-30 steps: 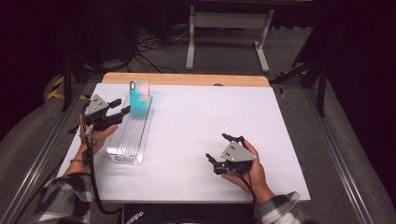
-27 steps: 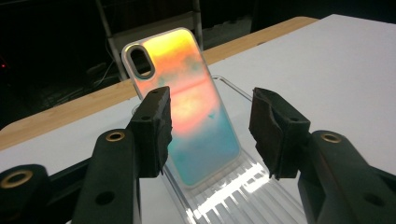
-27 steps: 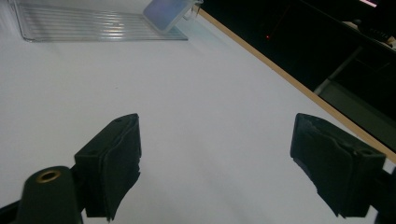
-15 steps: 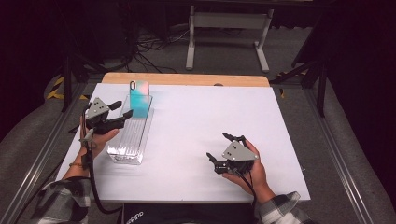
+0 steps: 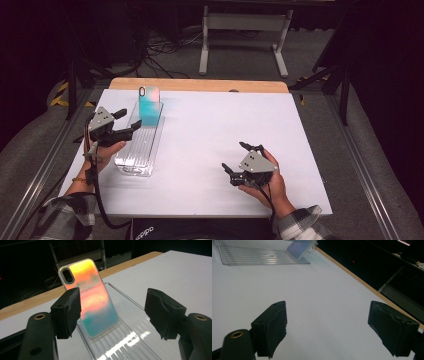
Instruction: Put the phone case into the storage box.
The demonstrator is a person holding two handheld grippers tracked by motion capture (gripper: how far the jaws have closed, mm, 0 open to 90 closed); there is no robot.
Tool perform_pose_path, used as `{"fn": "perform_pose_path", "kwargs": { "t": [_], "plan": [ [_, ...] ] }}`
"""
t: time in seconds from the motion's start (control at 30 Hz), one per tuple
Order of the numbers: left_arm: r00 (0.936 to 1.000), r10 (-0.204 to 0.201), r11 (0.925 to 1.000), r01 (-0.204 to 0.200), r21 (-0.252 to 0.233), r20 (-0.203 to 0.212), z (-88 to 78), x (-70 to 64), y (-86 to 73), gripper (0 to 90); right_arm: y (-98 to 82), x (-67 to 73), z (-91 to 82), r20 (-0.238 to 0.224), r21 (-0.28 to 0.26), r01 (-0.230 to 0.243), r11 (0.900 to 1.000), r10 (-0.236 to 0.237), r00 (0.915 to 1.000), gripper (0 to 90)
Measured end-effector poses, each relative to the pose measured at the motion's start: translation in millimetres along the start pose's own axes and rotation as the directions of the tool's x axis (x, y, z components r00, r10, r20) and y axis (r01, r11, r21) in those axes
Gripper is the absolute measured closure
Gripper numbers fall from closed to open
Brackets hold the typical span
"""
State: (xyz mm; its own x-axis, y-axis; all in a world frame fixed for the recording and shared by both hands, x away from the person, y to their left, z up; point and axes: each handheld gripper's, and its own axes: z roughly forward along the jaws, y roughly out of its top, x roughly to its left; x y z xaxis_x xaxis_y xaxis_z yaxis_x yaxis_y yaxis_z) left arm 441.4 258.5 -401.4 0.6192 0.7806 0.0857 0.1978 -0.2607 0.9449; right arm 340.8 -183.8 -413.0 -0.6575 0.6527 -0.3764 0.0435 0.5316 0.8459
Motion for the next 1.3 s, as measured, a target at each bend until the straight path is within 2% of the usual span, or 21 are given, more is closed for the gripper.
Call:
{"fn": "perform_pose_path", "kwargs": {
  "t": [0.53,0.7,0.87,0.97,1.3],
  "plan": [
    [0.9997,0.017,0.9995,-0.017,-0.026,0.016,-12.1,-10.6,3.9,25.3,0.9,-2.1,-3.8,0.005,-0.028,-0.014,1.000,0.014,0.9999,14.9],
    [0.9996,0.027,0.9992,-0.027,-0.030,0.001,-16.7,-15.0,3.8,19.8,1.1,-2.3,-4.6,0.006,-0.036,-0.019,0.999,0.019,0.9998,14.3],
    [0.9994,0.033,0.9975,-0.032,-0.062,0.010,-22.7,-21.5,4.3,15.5,1.4,-2.7,-5.6,0.009,-0.046,-0.021,0.999,0.021,0.9997,13.5],
    [0.9990,0.044,0.9969,-0.043,-0.065,0.013,-26.1,-24.4,4.4,13.6,1.5,-3.1,-6.3,0.009,-0.053,-0.023,0.998,0.023,0.9997,13.0],
    [0.9992,0.038,0.9960,-0.037,-0.082,0.014,-33.9,-30.3,1.7,10.3,1.8,-4.4,-6.9,0.007,-0.056,-0.050,0.997,0.050,0.9987,9.6]
  ]
}}
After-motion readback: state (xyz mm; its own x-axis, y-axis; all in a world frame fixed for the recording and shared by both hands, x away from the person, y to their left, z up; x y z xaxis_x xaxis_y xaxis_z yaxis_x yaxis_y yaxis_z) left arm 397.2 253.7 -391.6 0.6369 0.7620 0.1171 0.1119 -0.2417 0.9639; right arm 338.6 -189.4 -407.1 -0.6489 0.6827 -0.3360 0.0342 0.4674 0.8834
